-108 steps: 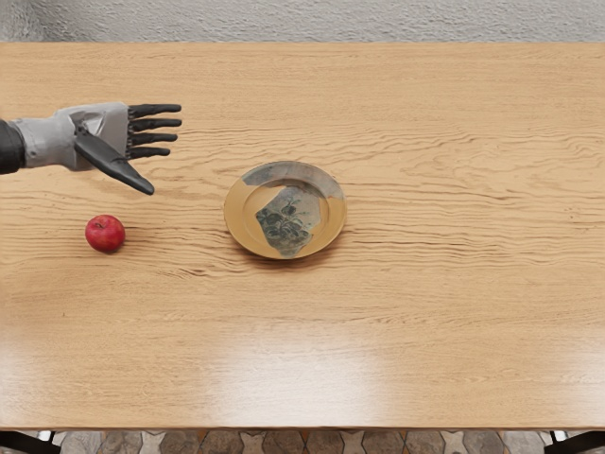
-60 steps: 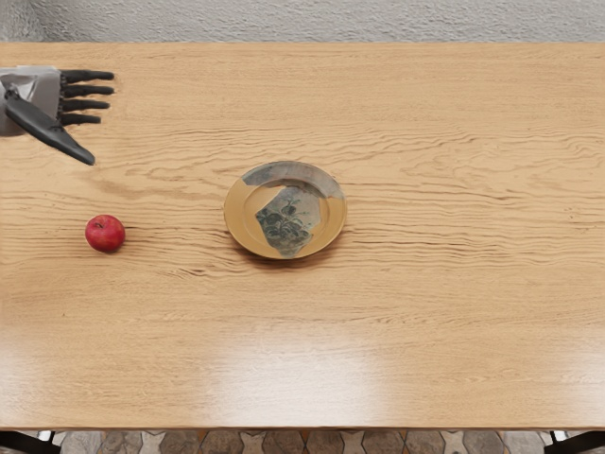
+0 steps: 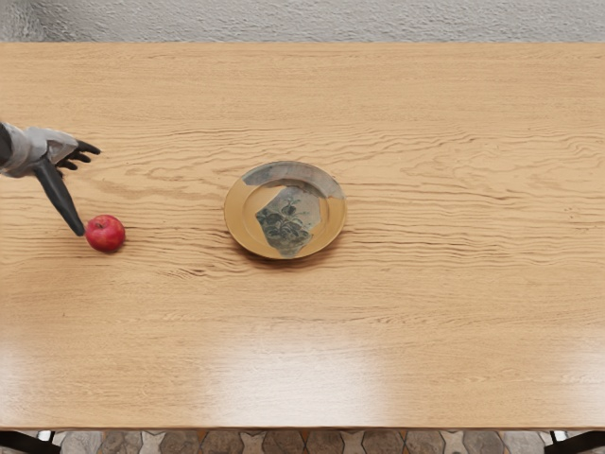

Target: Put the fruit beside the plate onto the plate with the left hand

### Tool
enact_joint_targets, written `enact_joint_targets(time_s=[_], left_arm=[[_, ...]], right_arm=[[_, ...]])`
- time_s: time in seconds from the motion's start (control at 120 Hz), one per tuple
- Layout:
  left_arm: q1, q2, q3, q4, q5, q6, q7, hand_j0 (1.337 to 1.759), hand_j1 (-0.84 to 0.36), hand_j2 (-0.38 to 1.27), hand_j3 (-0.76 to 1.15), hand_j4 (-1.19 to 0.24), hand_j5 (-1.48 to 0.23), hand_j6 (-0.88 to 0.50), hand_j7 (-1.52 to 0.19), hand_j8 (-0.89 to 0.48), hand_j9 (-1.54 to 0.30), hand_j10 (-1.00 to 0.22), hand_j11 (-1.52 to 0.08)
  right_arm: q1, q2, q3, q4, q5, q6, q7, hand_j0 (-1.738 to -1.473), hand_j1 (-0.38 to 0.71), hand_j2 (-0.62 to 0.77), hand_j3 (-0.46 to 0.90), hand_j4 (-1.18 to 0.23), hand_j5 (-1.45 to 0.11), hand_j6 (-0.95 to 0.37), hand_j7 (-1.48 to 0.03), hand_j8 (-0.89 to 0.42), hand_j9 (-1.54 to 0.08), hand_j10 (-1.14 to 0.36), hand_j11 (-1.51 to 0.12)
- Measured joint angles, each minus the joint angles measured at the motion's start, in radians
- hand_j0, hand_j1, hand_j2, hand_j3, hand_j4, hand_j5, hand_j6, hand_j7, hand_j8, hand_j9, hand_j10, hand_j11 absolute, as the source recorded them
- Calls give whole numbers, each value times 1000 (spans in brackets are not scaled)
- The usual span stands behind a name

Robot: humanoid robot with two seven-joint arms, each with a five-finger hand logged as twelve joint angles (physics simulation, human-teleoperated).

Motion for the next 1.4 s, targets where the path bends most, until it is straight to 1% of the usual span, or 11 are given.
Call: enact_joint_targets(time_s=[0.108,0.183,0.317,0.375,0.483,0.575,0.658,0.758,0.867,1.208,1.4], left_arm=[[-4,-51,73,-15,1,123,1,1658,328,4,0,-18,-23,-18,-23,-18,-23,-18,-23],[-32,-86,112,-58,1,222,4,1658,327,4,0,-19,-24,-19,-24,-19,-24,-19,-24],[-34,-130,147,-138,0,340,11,1658,326,4,0,-20,-25,-20,-25,-20,-25,-20,-25],[-32,-141,152,-159,0,360,12,1658,326,4,0,-20,-25,-20,-25,-20,-25,-20,-25],[-29,-217,156,-182,-2,377,18,1658,325,4,0,-20,-26,-21,-26,-21,-26,-20,-26],[-25,-248,157,-195,-7,382,23,1658,325,4,0,-21,-26,-21,-26,-21,-26,-21,-26],[-22,-252,157,-204,-9,390,25,1658,310,7,0,-33,-43,-33,-43,-33,-43,-33,-43],[-20,-265,158,-224,-15,443,26,1658,290,10,0,-49,-64,-50,-64,-50,-64,-49,-64],[12,-281,159,-234,-20,495,26,1658,254,16,0,-80,-103,-80,-103,-80,-103,-80,-103],[39,-285,161,-237,-23,573,28,1658,109,40,0,-200,-260,-200,-260,-200,-260,-200,-260],[70,-298,161,-235,-23,643,28,1658,65,48,0,-237,-308,-238,-308,-238,-308,-237,-308]], right_arm=[[0,0,0,0,0,0,0,-1658,-349,0,0,0,0,0,0,0,0,0,0],[0,0,0,0,0,0,0,-1658,-349,0,0,0,0,0,0,0,0,0,0],[0,0,0,0,0,0,0,-1658,-349,0,0,0,0,0,0,0,0,0,0],[0,0,0,0,0,0,0,-1658,-349,0,0,0,0,0,0,0,0,0,0],[0,0,0,0,0,0,0,-1658,-349,0,0,0,0,0,0,0,0,0,0],[0,0,0,0,0,0,0,-1658,-349,0,0,0,0,0,0,0,0,0,0],[0,0,0,0,0,0,0,-1658,-349,0,0,0,0,0,0,0,0,0,0],[0,0,0,0,0,0,0,-1658,-349,0,0,0,0,0,0,0,0,0,0],[0,0,0,0,0,0,0,-1658,-349,0,0,0,0,0,0,0,0,0,0],[0,0,0,0,0,0,0,-1658,-349,0,0,0,0,0,0,0,0,0,0],[0,0,0,0,0,0,0,-1658,-349,0,0,0,0,0,0,0,0,0,0]])
